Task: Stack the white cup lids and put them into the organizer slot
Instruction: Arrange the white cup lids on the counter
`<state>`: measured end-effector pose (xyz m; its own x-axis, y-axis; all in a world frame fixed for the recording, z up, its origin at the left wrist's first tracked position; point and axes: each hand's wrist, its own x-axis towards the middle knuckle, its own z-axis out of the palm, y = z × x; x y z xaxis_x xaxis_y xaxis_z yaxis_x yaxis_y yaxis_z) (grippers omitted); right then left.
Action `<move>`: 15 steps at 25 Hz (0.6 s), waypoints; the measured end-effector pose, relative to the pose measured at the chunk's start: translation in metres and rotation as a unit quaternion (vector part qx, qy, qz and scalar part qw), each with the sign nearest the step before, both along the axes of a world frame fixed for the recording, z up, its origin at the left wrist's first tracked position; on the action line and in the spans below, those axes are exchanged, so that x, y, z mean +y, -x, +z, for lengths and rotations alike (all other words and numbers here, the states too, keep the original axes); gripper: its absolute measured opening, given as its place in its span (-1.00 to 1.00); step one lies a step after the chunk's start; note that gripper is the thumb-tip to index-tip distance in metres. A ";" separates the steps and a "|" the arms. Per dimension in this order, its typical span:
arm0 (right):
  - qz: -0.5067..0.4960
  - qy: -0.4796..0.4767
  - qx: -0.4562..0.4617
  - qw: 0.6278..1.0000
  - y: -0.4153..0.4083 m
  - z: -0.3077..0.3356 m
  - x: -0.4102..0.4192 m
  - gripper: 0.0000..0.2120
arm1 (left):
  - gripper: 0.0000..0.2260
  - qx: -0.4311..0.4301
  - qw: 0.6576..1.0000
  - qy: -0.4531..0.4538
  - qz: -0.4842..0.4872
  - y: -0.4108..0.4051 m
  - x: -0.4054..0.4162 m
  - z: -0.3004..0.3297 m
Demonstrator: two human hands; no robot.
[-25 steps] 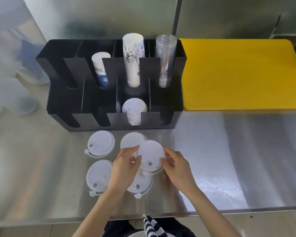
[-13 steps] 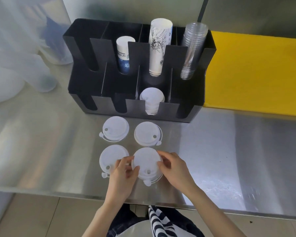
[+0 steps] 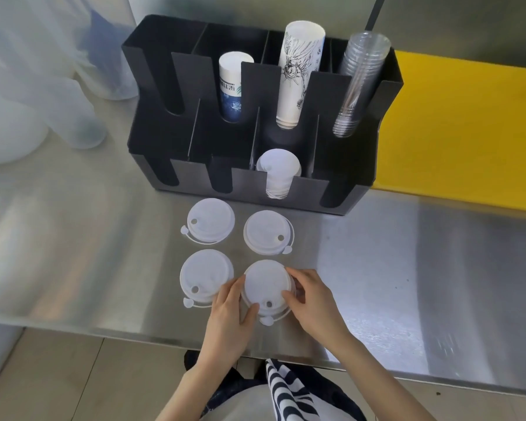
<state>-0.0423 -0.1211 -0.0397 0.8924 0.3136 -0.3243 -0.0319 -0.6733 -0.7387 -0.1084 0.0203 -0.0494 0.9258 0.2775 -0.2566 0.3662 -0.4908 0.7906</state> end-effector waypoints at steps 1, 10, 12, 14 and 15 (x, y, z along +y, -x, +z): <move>-0.005 0.001 0.001 1.000 0.001 -0.001 -0.001 -0.61 | -0.56 -0.003 1.000 -0.004 -0.008 0.001 -0.001 0.000; -0.048 0.000 -0.011 0.999 -0.009 -0.001 0.000 -0.65 | -0.54 -0.015 0.995 -0.068 -0.066 -0.025 0.010 0.004; -0.063 -0.005 -0.026 0.998 -0.021 0.000 0.003 -0.66 | -0.53 -0.032 0.992 -0.095 -0.071 -0.040 0.015 0.009; -0.065 -0.003 -0.043 0.997 -0.040 0.001 0.010 -0.66 | -0.47 -0.043 0.987 -0.126 -0.092 -0.059 0.020 0.012; -0.063 0.002 -0.047 0.997 -0.051 0.001 0.015 -0.64 | -0.44 -0.045 0.983 -0.143 -0.107 -0.070 0.023 0.013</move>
